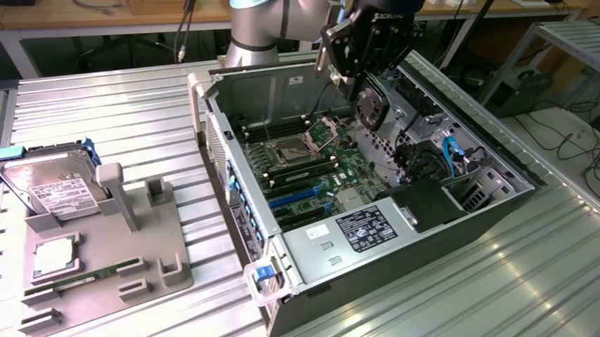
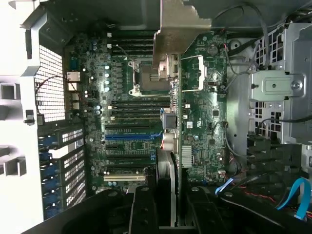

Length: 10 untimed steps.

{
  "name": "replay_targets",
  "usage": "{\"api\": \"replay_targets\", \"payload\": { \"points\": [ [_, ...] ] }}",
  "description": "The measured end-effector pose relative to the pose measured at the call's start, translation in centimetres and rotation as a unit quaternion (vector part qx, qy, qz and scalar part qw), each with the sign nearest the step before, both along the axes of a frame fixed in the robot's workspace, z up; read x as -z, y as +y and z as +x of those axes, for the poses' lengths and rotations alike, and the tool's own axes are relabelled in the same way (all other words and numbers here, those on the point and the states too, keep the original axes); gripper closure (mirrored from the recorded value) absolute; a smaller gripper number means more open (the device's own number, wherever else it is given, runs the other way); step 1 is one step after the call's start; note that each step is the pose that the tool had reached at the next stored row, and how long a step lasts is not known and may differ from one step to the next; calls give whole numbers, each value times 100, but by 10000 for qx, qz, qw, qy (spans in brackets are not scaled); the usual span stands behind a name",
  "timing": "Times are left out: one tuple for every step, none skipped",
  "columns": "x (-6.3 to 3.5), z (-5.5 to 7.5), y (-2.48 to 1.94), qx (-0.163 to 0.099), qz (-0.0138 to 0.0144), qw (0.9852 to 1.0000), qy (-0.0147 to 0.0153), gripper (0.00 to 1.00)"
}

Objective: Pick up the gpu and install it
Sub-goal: 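Pick up the gpu and move the gpu toward the slot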

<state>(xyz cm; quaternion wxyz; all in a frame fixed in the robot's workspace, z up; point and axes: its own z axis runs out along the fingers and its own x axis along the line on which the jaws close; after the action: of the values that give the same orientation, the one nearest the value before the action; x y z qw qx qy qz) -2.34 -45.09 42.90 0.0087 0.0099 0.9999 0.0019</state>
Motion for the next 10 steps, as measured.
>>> {"api": "replay_targets", "payload": {
  "points": [
    [0,25,0,0,0,10000,0,72],
    [0,68,0,0,0,10000,0,72],
    [0,77,0,0,0,10000,0,72],
    [0,77,0,0,0,10000,0,72],
    [0,77,0,0,0,10000,0,72],
    [0,78,0,0,0,10000,0,72],
    [0,77,0,0,0,10000,0,72],
    [0,77,0,0,0,10000,0,72],
    [0,77,0,0,0,10000,0,72],
    [0,78,0,0,0,10000,0,72]
  ]
}}
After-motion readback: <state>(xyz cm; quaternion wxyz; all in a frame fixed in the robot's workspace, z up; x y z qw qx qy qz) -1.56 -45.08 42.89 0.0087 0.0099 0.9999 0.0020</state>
